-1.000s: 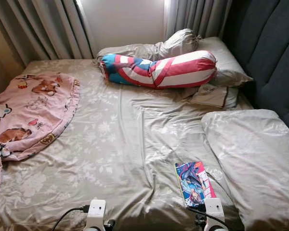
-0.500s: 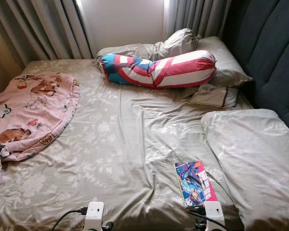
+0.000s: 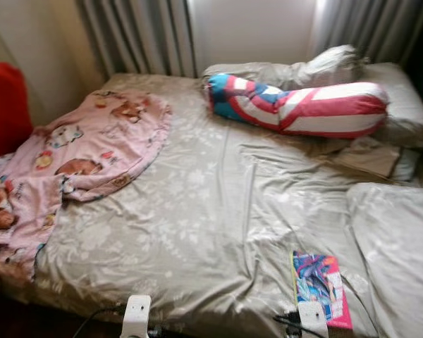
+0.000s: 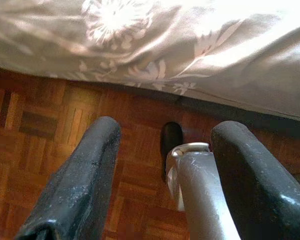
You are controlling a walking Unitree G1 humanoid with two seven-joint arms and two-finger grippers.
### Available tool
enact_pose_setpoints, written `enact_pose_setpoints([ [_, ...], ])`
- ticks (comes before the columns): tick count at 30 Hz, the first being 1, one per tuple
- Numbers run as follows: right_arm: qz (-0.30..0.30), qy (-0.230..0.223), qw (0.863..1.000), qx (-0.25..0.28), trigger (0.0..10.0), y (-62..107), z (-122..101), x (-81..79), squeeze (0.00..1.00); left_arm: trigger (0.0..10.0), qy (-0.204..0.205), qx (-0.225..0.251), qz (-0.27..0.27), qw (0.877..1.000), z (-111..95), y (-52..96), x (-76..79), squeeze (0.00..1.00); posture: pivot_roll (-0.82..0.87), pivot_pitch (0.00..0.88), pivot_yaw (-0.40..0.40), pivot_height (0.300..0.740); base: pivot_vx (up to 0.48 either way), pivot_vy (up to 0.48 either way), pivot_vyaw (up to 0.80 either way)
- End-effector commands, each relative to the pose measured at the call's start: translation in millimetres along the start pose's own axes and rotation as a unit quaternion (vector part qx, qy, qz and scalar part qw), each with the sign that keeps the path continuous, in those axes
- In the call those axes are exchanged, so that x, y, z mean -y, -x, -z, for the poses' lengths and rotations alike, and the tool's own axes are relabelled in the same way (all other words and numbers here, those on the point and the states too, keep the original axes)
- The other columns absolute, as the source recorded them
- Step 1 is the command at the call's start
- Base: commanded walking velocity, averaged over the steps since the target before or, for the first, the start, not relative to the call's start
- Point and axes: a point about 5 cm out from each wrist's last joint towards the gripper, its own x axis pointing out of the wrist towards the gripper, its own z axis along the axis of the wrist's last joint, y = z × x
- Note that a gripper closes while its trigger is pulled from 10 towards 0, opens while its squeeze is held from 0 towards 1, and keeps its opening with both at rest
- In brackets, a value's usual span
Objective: Clean up the room
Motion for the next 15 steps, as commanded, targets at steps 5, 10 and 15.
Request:
enact_pose_setpoints([
  [5, -0.011, -0.005, 1.0, -0.015, 10.0, 2.9, 13.8, -20.0, 0.0, 10.0, -0.004, -0.003, 0.001, 1.0, 2.9, 0.7, -2.0, 0.0, -0.09, 0.0, 0.008, 0.74, 0.0, 0.0, 0.8],
  [10, -0.007, -0.025, 1.0, -0.003, 10.0, 1.3, 6.8, -16.9, 0.0, 10.0, 0.002, 0.0, 0.004, 1.0, 1.9, 0.6, -1.4, 0.0, -0.09, 0.0, 0.006, 0.74, 0.0, 0.0, 0.48],
  [15, -0.013, -0.024, 1.0, -0.001, 10.0, 1.1, 5.9, -27.3, 0.0, 10.0, 0.006, -0.001, 0.003, 1.0, 2.3, 0.7, -2.5, 0.0, -0.09, 0.0, 0.006, 0.74, 0.0, 0.072, 0.0],
])
